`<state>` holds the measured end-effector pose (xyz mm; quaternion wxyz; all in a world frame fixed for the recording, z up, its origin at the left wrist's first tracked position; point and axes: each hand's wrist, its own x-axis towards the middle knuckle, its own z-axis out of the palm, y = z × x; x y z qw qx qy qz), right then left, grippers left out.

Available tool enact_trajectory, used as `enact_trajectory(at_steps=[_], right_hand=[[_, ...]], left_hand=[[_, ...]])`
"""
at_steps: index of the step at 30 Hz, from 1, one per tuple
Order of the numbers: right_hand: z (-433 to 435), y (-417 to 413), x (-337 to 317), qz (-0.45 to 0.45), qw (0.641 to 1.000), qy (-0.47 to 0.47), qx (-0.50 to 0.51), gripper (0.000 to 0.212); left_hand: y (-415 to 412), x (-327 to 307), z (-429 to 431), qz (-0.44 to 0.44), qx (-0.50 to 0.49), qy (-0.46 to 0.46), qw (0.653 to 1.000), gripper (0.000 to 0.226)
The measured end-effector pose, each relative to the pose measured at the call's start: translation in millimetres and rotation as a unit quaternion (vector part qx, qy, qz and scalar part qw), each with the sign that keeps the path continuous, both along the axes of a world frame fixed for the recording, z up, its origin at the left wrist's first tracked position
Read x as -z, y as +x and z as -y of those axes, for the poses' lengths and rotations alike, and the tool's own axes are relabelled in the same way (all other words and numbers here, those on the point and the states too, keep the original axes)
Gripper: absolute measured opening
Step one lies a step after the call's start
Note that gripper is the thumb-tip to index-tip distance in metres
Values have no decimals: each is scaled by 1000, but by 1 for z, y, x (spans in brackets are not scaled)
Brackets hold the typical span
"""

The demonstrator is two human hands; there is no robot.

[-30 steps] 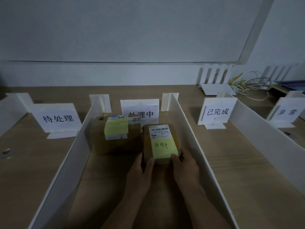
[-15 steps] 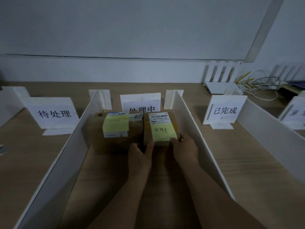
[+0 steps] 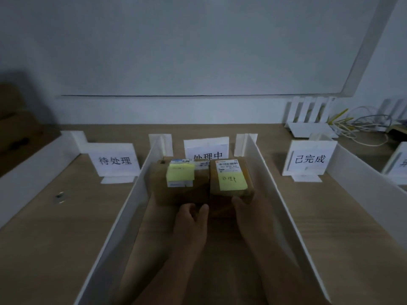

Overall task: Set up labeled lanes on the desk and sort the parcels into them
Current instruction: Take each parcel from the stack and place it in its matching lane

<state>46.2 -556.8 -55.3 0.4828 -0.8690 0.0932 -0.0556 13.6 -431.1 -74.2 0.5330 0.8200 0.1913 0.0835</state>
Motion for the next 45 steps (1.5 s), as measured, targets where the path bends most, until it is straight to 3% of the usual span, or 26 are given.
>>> enact_trajectory(at_steps=[3, 7, 10, 15, 19, 23, 29, 37, 45], right_hand=[[-23, -37, -17, 7, 999, 4, -33, 56], [-53, -94, -49, -1, 998, -5, -58, 30], [-79, -142, -70, 27, 995, -27, -96, 23], [-146, -247, -114, 20, 987, 29, -155, 27], [-217, -332, -136, 28, 973, 54, -222, 27], [-285, -408, -147, 50, 954, 68, -288, 27], [-370, -496, -150, 48, 920, 104, -375, 33], [-449, -539, -139, 41, 899, 95, -425, 34], [-553, -533, -118, -3, 885, 96, -456, 30]], left_hand=[[-32, -28, -11, 21, -15, 30, 999, 27], [-85, -70, -40, 46, -57, 27, 997, 28], [-140, -98, -73, 67, -81, 2, 994, 20], [-262, -116, -146, 93, -90, 33, 991, 21], [-363, -131, -205, 94, -175, -8, 980, 29], [-455, -139, -257, 142, -263, -44, 953, 22], [-555, -141, -326, 152, -319, -30, 935, 35], [-604, -127, -393, 162, -353, -41, 921, 13], [-607, -110, -495, 121, -374, -27, 919, 25]])
